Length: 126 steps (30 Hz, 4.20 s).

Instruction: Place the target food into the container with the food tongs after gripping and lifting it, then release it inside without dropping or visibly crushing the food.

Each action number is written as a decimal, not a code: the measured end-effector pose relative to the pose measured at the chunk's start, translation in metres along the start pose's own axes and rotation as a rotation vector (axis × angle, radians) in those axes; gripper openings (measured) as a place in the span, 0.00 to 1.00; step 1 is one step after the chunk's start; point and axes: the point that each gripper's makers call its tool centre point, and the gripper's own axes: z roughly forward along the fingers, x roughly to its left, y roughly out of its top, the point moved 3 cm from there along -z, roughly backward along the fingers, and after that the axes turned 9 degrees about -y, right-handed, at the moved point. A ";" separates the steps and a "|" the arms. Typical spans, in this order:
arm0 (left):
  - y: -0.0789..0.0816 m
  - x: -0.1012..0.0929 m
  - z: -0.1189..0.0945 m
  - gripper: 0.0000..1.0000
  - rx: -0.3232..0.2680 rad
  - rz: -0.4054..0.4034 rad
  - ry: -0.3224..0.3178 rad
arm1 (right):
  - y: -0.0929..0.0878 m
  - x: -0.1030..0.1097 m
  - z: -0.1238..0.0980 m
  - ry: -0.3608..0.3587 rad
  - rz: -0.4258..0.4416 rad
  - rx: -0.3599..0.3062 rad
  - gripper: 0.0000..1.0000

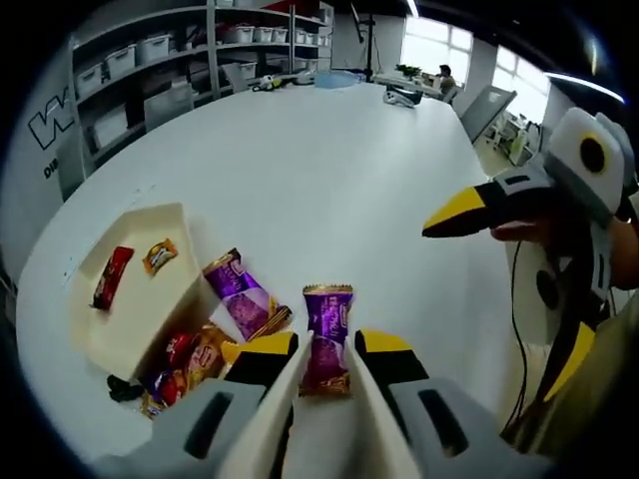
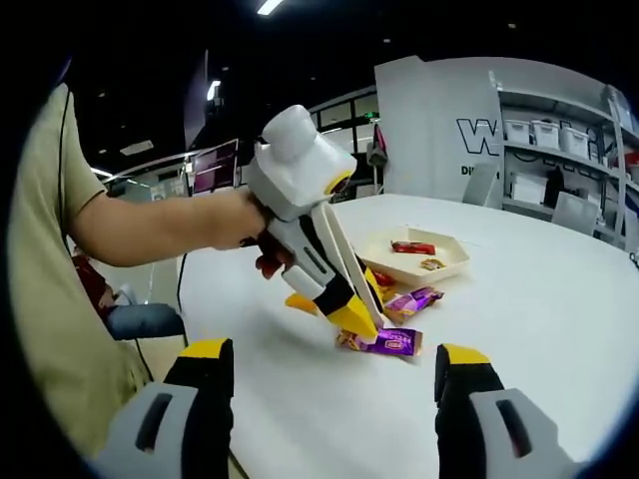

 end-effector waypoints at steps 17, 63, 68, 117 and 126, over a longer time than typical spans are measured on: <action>0.003 -0.001 0.004 0.22 -0.023 -0.021 0.015 | -0.001 0.000 0.000 0.001 0.002 0.002 0.83; 0.010 0.008 -0.030 0.19 -0.078 -0.038 -0.004 | 0.002 0.005 -0.001 0.014 -0.006 -0.006 0.80; 0.014 0.011 -0.041 0.19 -0.097 -0.041 -0.002 | 0.003 0.006 -0.001 0.015 -0.008 -0.008 0.80; 0.046 0.135 -0.110 0.20 -0.136 -0.089 0.199 | -0.001 0.004 -0.003 0.011 0.003 -0.005 0.80; 0.051 0.149 -0.104 0.20 -0.131 -0.105 0.212 | -0.002 0.004 -0.004 0.010 0.004 -0.002 0.80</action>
